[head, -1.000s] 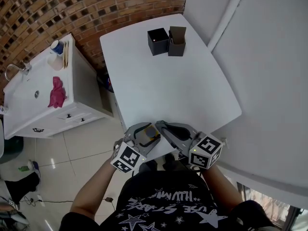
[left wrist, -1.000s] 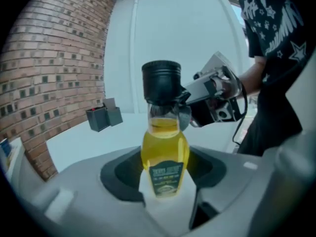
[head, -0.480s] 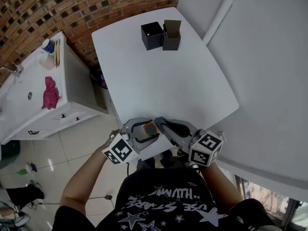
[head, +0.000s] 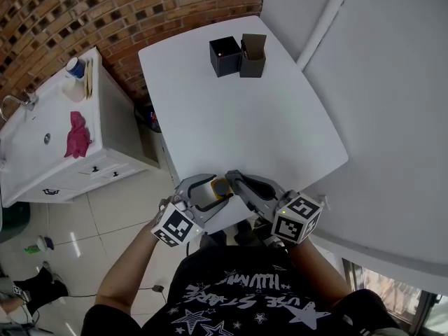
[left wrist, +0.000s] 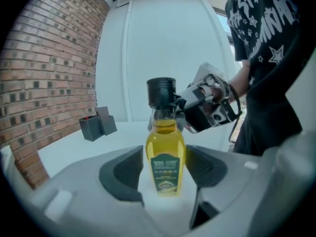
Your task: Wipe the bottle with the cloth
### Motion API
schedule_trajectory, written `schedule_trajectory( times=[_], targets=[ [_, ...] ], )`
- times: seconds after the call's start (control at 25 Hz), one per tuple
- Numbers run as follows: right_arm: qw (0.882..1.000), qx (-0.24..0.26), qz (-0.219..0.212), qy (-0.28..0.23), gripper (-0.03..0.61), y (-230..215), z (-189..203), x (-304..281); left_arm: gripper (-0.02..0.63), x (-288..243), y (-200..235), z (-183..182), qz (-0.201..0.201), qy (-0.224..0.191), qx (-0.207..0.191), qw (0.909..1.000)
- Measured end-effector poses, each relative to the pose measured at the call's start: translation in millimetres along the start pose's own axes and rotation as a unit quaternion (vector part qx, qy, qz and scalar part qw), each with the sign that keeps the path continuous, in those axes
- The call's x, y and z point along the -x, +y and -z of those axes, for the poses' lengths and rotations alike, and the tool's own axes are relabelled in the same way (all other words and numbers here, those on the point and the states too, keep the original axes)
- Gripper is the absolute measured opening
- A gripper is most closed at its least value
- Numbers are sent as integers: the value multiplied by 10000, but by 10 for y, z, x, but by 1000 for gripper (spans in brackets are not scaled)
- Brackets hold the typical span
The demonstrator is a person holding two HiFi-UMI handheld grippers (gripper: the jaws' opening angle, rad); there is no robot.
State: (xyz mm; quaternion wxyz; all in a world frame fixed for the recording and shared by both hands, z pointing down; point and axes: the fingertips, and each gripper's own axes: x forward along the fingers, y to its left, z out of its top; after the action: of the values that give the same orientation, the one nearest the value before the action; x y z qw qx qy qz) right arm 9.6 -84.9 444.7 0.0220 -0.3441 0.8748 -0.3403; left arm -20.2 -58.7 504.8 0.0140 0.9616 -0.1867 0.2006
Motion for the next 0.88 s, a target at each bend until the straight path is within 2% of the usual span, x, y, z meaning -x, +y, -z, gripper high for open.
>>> schedule_trajectory(
  times=[0.52,0.68,0.88],
  targets=[
    [9980,-630,9,-98,35,-135,107,-76,264,262,-113,130,-758,-21,573,9955],
    [9976,-692,76,-4,35,-205,187,-112,264,264,-127,135,-1040,-84,792,9914],
    [9963,-839,131,152,35,-319,325,-177,264,233,-183,160,-1158,-42,839,9897]
  ],
)
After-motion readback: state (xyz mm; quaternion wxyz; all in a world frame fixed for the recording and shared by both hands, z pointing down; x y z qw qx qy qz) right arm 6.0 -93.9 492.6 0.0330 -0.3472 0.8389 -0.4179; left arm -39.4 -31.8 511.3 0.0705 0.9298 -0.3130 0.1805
